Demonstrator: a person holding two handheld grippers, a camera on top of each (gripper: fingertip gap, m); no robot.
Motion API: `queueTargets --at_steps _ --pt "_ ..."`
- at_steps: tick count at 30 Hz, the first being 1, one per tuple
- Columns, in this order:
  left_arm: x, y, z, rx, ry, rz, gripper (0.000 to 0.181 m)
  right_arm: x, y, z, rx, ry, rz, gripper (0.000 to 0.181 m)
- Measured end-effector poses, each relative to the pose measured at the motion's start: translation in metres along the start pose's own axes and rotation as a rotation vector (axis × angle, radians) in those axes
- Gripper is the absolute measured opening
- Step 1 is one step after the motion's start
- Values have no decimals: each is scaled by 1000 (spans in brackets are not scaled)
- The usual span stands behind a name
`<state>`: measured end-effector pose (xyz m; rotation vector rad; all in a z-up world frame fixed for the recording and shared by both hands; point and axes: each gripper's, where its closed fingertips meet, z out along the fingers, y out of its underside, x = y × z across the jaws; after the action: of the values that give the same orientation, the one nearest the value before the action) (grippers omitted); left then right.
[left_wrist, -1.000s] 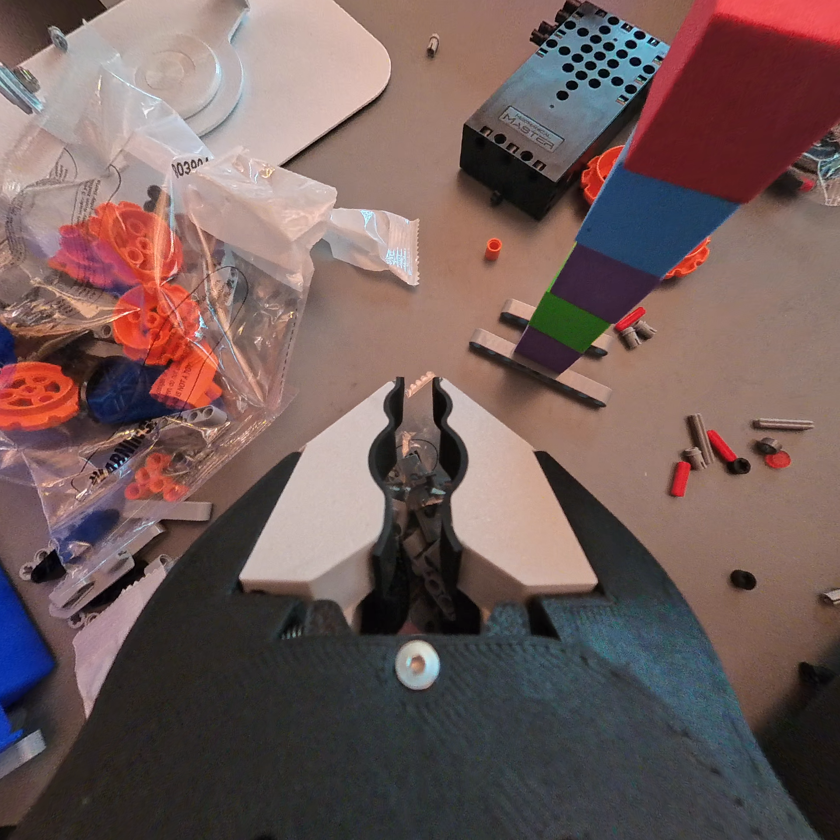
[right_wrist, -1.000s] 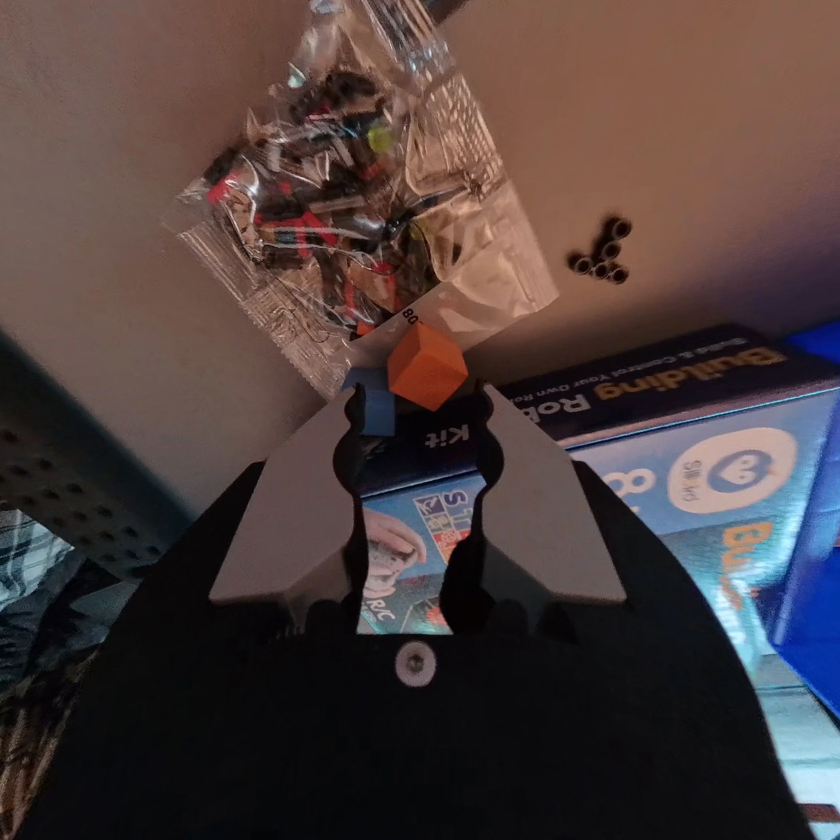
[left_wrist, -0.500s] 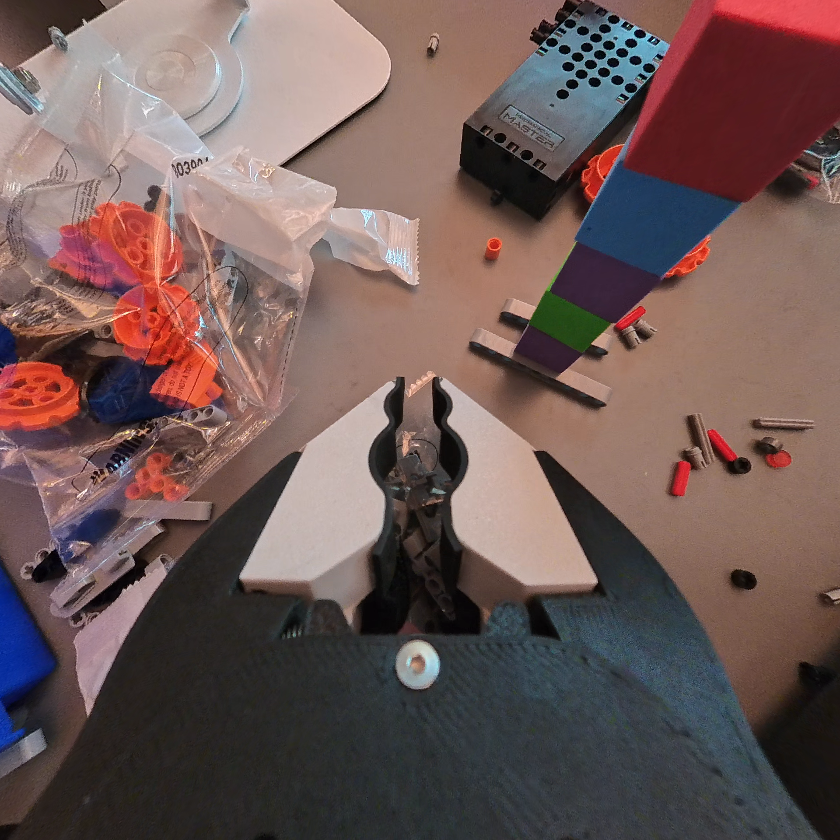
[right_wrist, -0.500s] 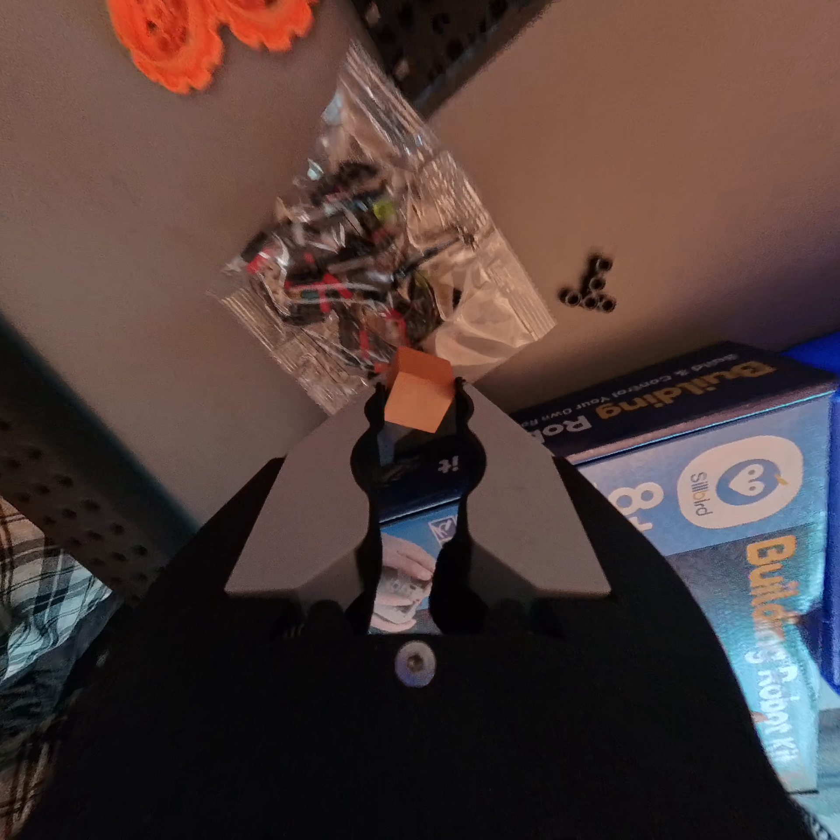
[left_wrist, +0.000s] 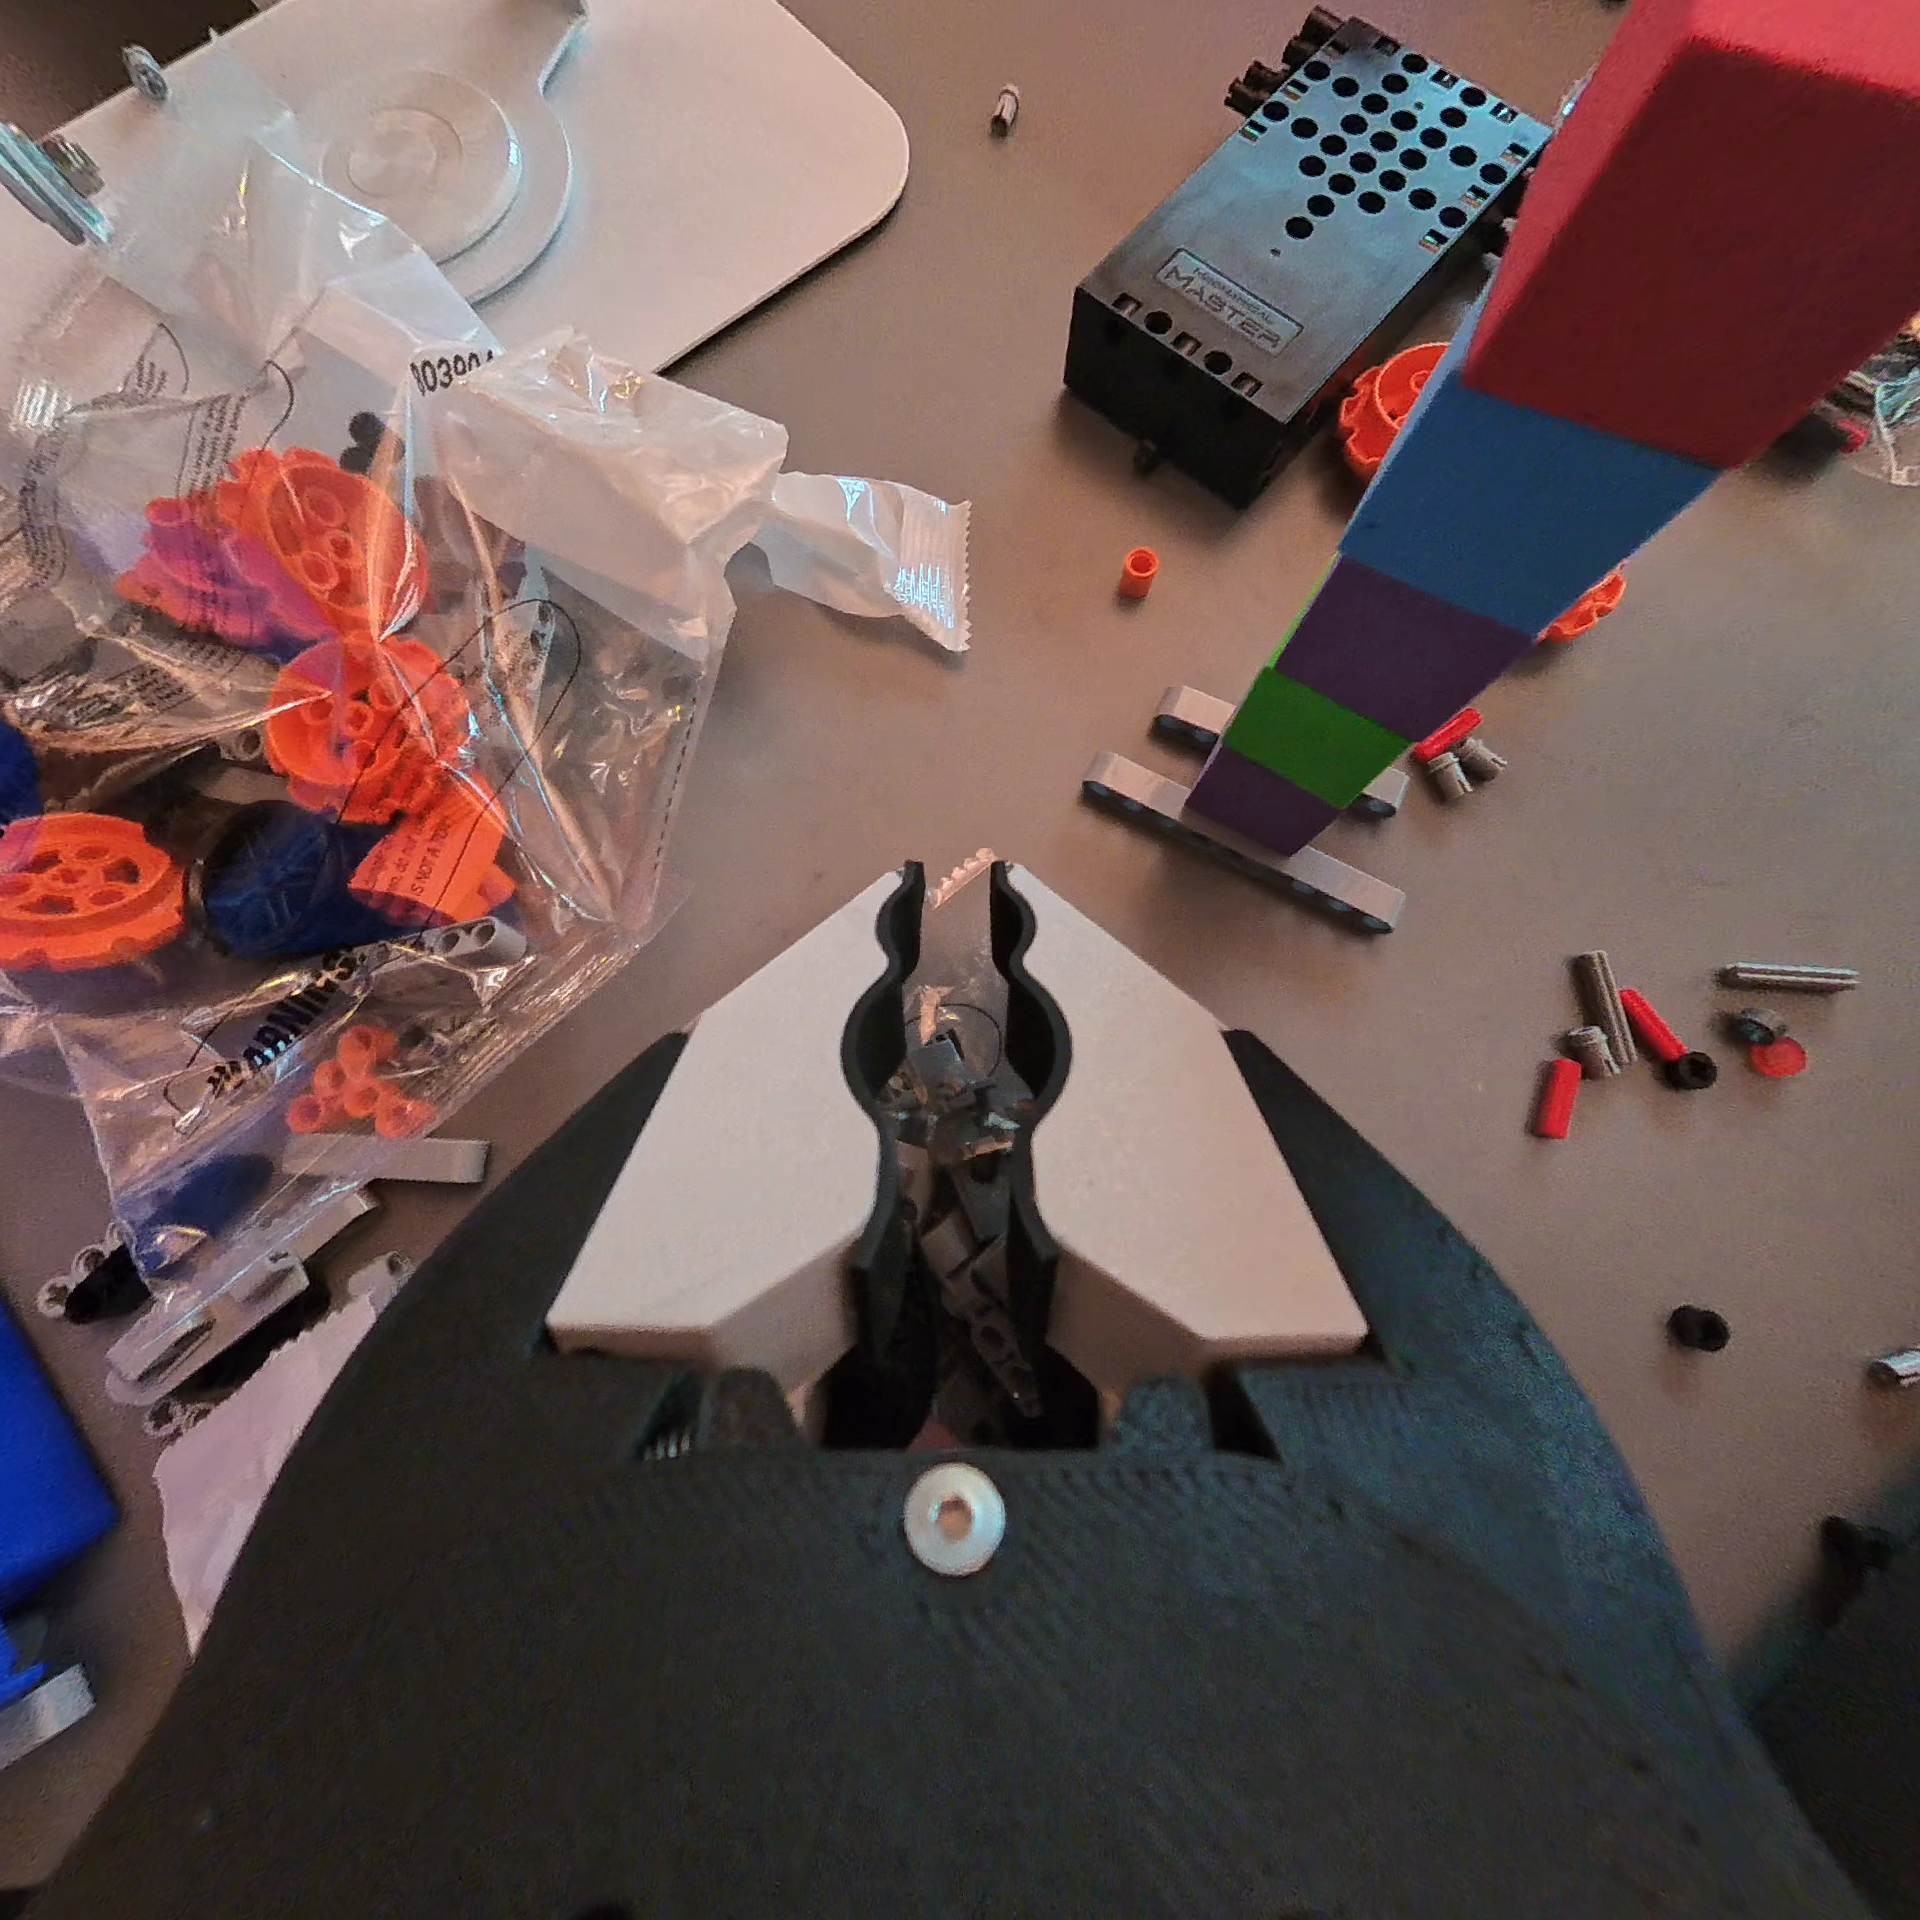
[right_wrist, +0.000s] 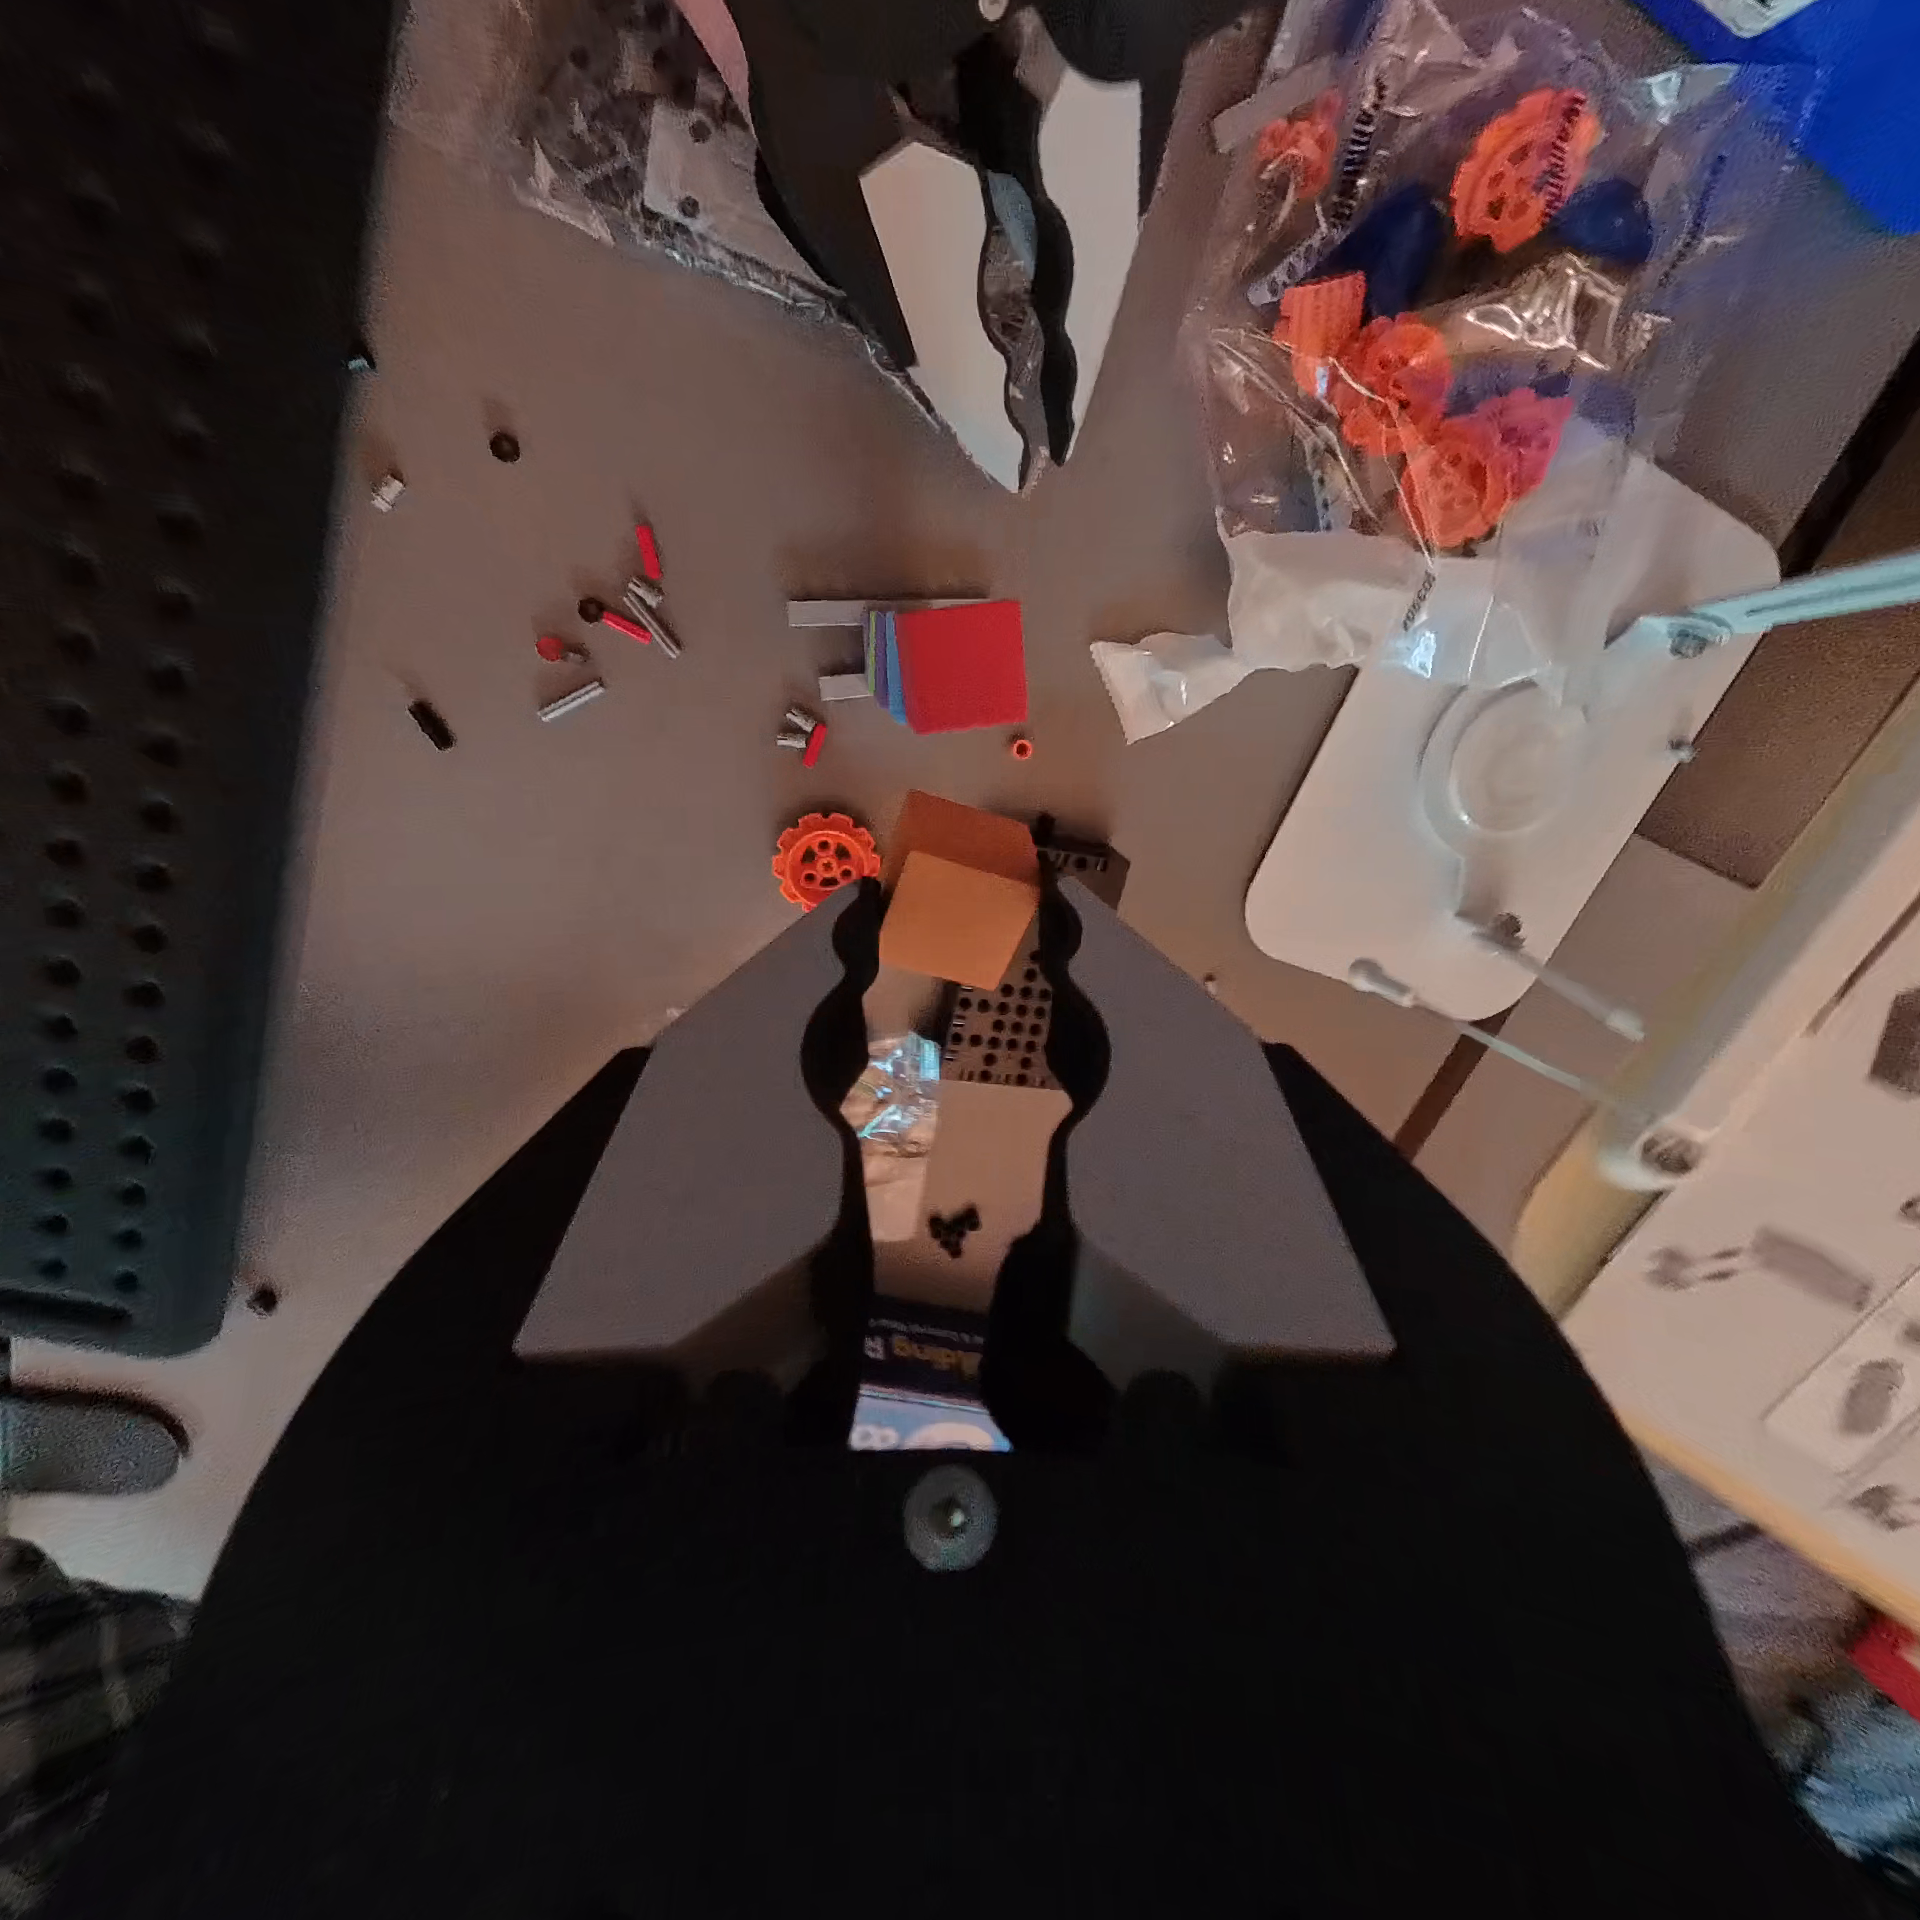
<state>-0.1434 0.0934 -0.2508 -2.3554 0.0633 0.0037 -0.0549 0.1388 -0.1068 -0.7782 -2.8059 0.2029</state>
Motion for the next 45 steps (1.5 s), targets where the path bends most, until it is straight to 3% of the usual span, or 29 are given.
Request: queueTargets --at_steps 6,16,45 --pt "0 0 0 2 11 -15 11 4 -25 13 -128 -44 -134 29" --pt "0 0 0 -2 10 -11 12 3 -34 25 -233 -65 -204 29" --pt "0 0 0 -2 11 -11 11 4 -35 27 -228 -49 -360 29"
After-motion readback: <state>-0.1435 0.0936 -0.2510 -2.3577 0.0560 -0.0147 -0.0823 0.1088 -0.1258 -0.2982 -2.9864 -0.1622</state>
